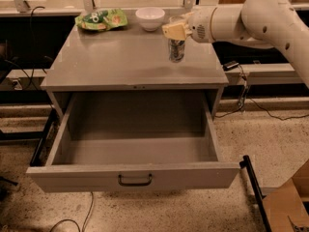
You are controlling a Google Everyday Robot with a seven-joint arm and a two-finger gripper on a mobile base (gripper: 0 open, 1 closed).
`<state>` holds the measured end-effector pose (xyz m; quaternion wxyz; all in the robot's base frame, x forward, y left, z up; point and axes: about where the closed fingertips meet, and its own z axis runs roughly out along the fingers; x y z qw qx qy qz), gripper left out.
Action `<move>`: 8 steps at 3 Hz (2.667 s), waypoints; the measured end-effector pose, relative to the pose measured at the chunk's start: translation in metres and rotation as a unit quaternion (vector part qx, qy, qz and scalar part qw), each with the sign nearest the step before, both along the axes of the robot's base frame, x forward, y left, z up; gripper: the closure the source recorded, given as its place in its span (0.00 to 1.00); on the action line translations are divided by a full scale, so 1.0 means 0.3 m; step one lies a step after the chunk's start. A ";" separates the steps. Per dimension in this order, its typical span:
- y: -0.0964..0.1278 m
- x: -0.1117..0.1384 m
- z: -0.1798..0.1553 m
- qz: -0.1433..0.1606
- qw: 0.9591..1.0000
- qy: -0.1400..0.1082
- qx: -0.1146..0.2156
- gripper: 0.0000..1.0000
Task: Place redbull can into top drawer
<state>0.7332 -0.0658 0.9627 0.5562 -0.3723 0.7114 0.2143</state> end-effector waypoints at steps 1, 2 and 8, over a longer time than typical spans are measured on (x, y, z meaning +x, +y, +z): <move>0.095 -0.224 0.004 0.084 0.996 0.011 0.001 1.00; 0.217 -0.461 -0.086 0.157 0.987 0.043 0.006 1.00; 0.363 -0.504 -0.732 0.056 0.994 0.094 0.029 0.81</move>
Offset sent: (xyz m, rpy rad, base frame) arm -0.2207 0.0933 -0.0519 0.0285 0.1519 0.4705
